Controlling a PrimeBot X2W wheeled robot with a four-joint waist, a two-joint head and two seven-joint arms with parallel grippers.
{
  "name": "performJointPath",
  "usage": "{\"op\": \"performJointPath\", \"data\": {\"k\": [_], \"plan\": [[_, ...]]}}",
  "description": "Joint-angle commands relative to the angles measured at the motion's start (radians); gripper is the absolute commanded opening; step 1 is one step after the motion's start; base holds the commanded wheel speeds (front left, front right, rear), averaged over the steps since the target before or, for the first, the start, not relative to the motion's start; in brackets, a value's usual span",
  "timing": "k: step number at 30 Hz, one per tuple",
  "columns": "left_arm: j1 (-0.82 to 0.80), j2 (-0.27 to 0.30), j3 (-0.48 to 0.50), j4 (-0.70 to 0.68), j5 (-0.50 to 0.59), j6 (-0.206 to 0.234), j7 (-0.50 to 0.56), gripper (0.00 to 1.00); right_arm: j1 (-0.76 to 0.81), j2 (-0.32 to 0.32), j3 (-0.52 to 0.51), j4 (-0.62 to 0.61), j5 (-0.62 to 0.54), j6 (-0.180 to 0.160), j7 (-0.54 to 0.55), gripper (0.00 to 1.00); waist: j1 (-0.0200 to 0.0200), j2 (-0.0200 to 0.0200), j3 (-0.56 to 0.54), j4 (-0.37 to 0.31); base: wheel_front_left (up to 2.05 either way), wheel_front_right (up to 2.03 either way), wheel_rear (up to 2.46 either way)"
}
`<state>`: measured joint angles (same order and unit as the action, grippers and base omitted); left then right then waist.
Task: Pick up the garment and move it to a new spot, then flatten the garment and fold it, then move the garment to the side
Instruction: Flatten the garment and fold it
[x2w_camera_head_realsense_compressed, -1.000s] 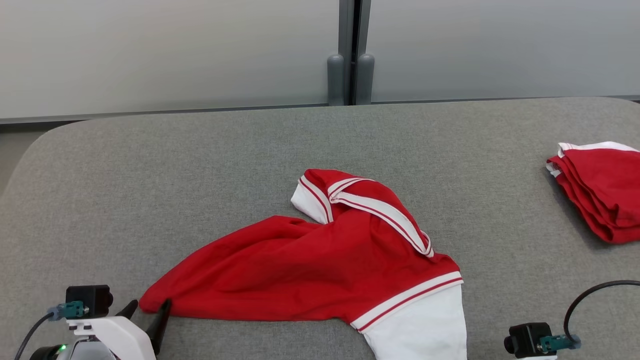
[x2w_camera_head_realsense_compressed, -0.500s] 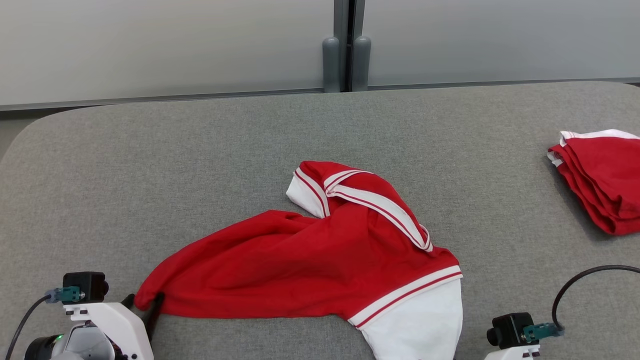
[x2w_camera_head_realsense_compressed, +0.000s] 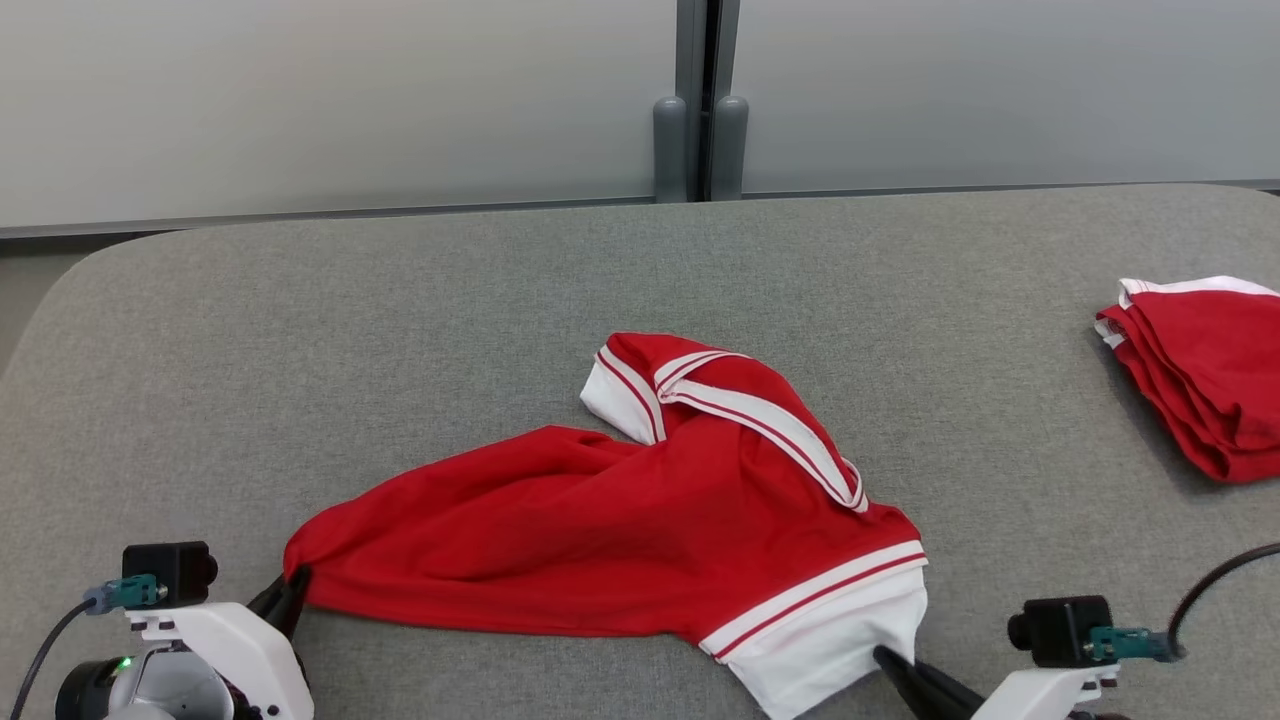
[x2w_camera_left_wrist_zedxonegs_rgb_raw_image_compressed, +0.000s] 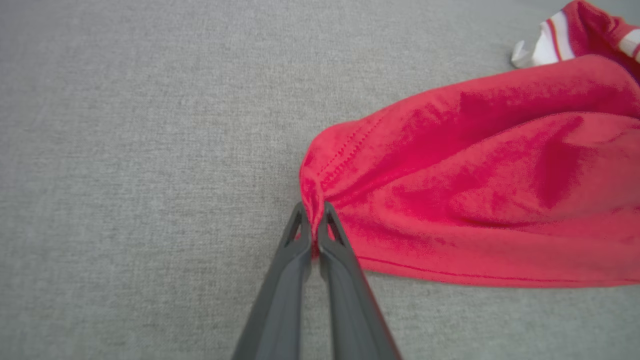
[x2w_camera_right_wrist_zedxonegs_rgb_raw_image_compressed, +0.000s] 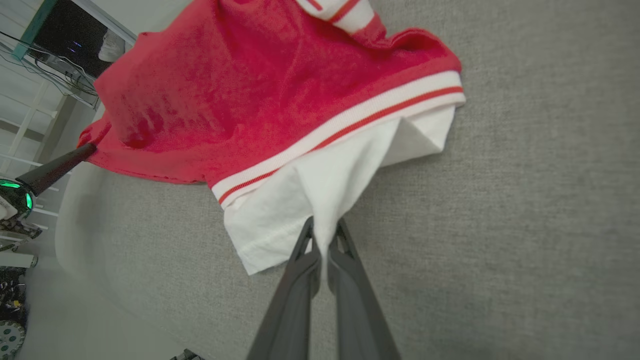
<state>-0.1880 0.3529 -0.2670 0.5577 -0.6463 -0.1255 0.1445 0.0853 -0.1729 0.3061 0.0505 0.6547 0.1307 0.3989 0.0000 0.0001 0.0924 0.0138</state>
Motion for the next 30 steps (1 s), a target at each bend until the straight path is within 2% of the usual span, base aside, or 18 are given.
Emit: {"op": "performJointPath", "data": {"k": [1, 3, 8, 13, 17, 18, 22, 30], "plan": [[0.009, 0.008, 0.001, -0.012, -0.002, -0.003, -0.011, 0.0, -0.014, -0.013, -0.003, -0.012, 0.013, 0.0, -0.023, 0.0, 0.0, -0.0001, -0.003, -0.001, 0.0, 0.0, 0.0], [0.007, 0.01, 0.006, -0.041, -0.005, -0.003, -0.027, 0.0, -0.026, -0.018, -0.004, -0.043, 0.04, 0.0, -0.074, 0.0, 0.0, -0.0001, -0.005, -0.002, 0.0, 0.0, 0.0], [-0.034, 0.032, 0.007, -0.133, 0.013, 0.003, -0.036, 0.0, -0.1, -0.075, 0.001, -0.111, 0.077, 0.0, -0.197, 0.0, 0.0, -0.0001, 0.013, -0.011, 0.0, 0.0, 0.0], [-0.167, 0.04, -0.024, -0.211, 0.017, -0.001, 0.018, 0.0, -0.272, -0.138, 0.025, -0.118, 0.11, 0.0, -0.316, 0.0, 0.0, -0.0001, 0.077, -0.005, 0.0, 0.0, 0.0], [-0.355, 0.039, -0.053, -0.191, 0.0, -0.004, 0.08, 0.0, -0.488, -0.184, 0.077, -0.065, 0.166, 0.0, -0.374, 0.0, 0.0, -0.0001, 0.152, 0.0, 0.0, 0.0, 0.0], [-0.464, 0.04, -0.069, -0.164, 0.002, -0.005, 0.106, 0.0, -0.612, -0.198, 0.104, -0.027, 0.201, 0.0, -0.403, 0.0, 0.0, -0.0001, 0.197, 0.0, 0.0, 0.0, 0.0], [-0.701, 0.039, -0.113, -0.097, 0.001, -0.006, 0.15, 0.0, -0.881, -0.241, 0.148, 0.074, 0.241, 0.0, -0.451, 0.0, 0.0, -0.0001, 0.303, 0.009, 0.0, 0.0, 0.0], [-1.112, 0.052, -0.176, 0.053, -0.019, -0.005, 0.124, 0.0, -1.372, -0.299, 0.247, 0.27, 0.305, 0.0, -0.506, 0.0, 0.0, -0.0001, 0.459, 0.024, 0.0, 0.0, 0.0]]}}
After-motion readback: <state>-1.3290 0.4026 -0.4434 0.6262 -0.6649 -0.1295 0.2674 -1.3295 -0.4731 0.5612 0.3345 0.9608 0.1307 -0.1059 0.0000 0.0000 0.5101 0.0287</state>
